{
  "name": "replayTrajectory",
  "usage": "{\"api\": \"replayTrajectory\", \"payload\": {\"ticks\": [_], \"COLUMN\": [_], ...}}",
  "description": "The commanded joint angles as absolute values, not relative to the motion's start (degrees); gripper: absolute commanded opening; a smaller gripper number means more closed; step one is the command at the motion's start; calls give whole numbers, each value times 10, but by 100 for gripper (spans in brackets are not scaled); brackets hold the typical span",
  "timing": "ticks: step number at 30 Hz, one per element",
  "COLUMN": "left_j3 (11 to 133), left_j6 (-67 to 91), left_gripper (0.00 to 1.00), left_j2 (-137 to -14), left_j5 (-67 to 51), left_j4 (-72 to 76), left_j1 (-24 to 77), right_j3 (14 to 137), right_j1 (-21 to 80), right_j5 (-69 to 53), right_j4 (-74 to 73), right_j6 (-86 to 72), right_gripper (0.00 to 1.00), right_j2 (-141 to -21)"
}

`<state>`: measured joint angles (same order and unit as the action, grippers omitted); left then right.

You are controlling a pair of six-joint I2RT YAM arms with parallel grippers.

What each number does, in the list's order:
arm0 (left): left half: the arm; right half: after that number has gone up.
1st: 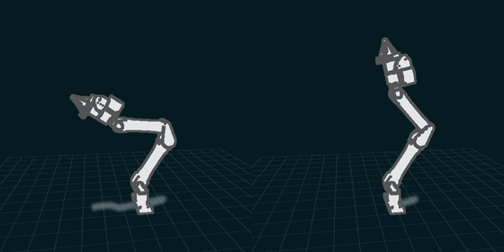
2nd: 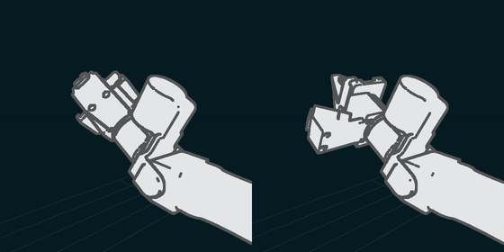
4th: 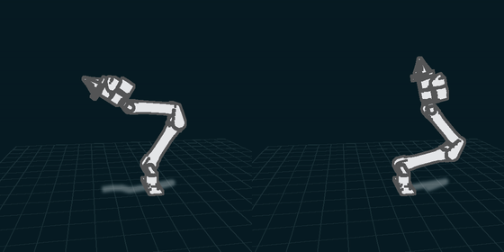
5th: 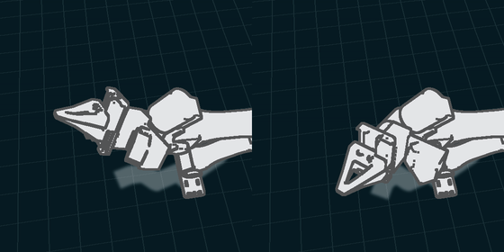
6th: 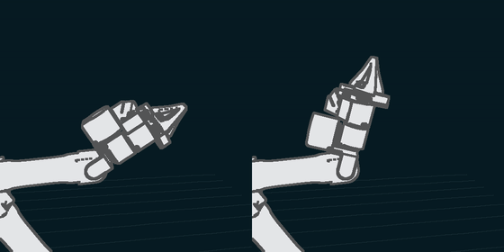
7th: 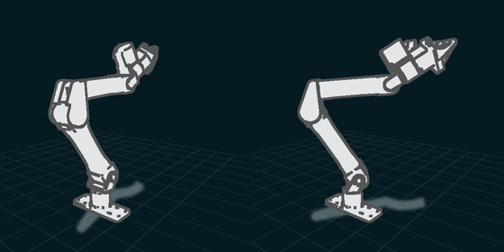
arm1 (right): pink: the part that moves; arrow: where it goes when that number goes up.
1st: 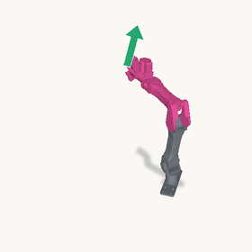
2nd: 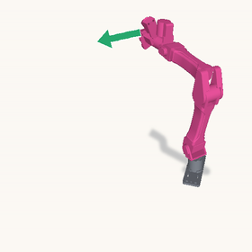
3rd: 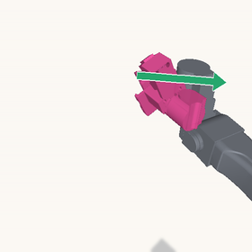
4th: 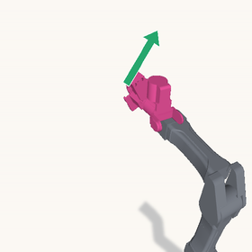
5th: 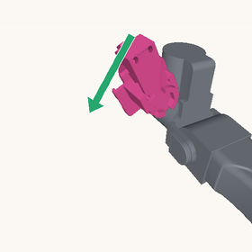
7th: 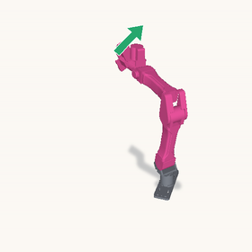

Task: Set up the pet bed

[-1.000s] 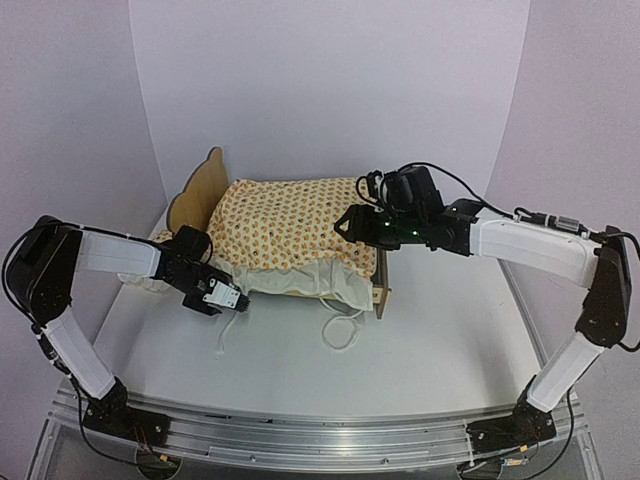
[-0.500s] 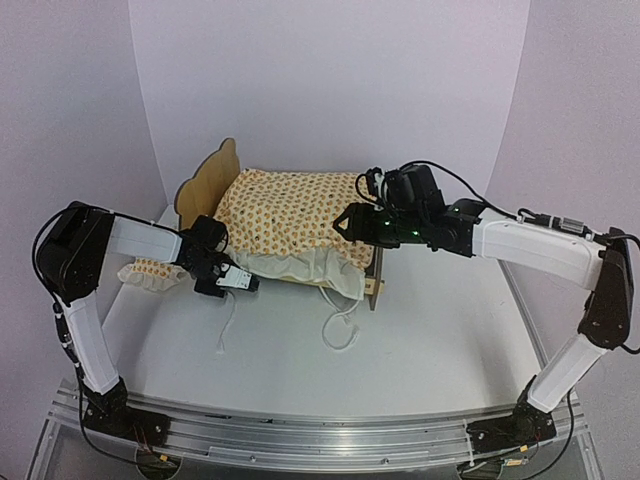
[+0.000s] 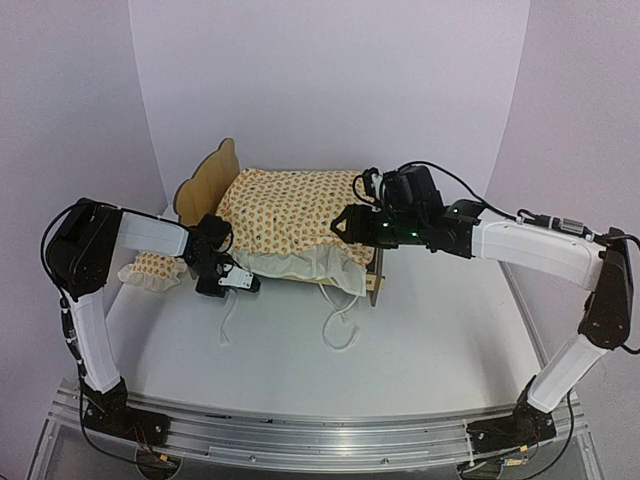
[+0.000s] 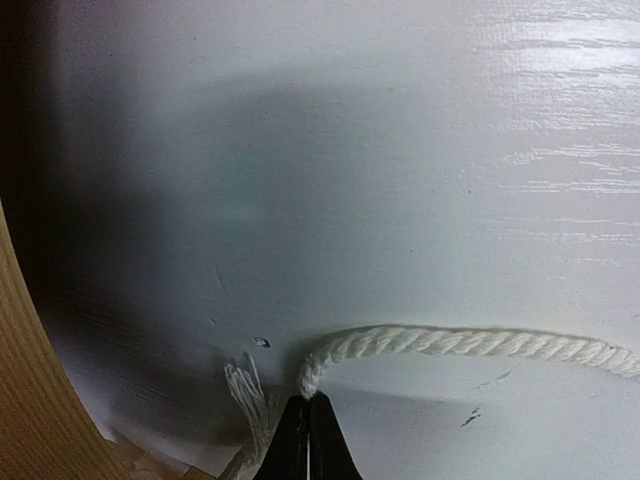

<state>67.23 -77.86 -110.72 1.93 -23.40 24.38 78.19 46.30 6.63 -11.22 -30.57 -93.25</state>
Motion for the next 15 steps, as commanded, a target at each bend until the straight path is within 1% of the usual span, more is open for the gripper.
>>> {"api": "replayTrajectory", "payload": {"ticks": [1, 9, 15], "left_j3": [695, 640, 657], "left_j6": [-745, -709, -633], "left_gripper": [0, 0, 0], "left_j2": [-1094, -931, -865], "left_j5": [-32, -147, -216], "left_j4": [-246, -350, -440], "left_j1": [230, 235, 242], "right_j3": [797, 823, 840], "right_j1": [470, 491, 525], "right_j5": [72, 65, 13], "right_j4": [-99, -99, -95], "right_j6": [-293, -278, -238], "right_gripper": [63, 62, 61], "right_j2": [-907, -926, -959]}}
